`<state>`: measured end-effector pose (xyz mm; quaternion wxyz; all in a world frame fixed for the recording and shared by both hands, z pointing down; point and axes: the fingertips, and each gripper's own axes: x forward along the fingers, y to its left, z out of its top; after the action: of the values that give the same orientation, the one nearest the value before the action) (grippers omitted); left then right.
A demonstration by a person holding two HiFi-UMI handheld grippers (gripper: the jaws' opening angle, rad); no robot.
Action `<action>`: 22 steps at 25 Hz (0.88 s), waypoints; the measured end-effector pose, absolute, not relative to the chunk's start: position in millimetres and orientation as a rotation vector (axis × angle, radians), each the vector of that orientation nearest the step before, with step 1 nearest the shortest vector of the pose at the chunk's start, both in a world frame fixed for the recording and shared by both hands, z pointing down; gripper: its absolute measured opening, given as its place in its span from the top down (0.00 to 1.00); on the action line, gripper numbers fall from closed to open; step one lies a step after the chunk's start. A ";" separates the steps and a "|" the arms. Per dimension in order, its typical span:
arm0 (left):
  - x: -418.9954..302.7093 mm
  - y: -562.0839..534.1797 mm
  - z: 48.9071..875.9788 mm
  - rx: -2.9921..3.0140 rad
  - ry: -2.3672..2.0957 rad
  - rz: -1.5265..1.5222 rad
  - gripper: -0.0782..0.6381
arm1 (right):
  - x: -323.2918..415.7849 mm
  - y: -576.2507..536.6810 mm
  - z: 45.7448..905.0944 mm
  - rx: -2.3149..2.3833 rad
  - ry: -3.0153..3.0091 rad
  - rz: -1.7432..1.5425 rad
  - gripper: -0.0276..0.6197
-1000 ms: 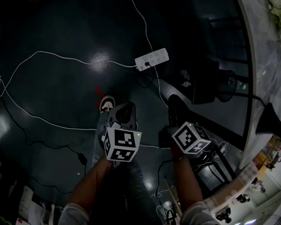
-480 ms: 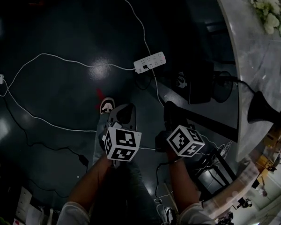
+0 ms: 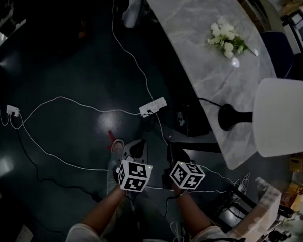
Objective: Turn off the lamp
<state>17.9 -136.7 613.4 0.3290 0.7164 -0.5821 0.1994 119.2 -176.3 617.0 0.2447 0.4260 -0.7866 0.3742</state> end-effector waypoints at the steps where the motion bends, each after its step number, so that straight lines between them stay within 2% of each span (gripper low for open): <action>1: 20.1 -131.7 600.8 1.879 -1.525 0.525 0.88 | 121.5 -169.3 604.2 1.158 -2.148 1.020 0.96; 14: 57.8 -121.9 435.6 1.946 -1.585 0.407 0.88 | 156.7 -138.1 442.9 1.297 -2.224 1.009 0.96; 22: 70.7 -142.6 348.7 2.043 -1.622 0.306 0.88 | 173.3 -151.5 377.8 1.386 -2.312 0.973 0.96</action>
<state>70.7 -142.6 348.7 0.2547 0.7522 -0.5972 0.1127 173.3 -151.5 377.8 0.1374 0.4789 -0.7991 0.3364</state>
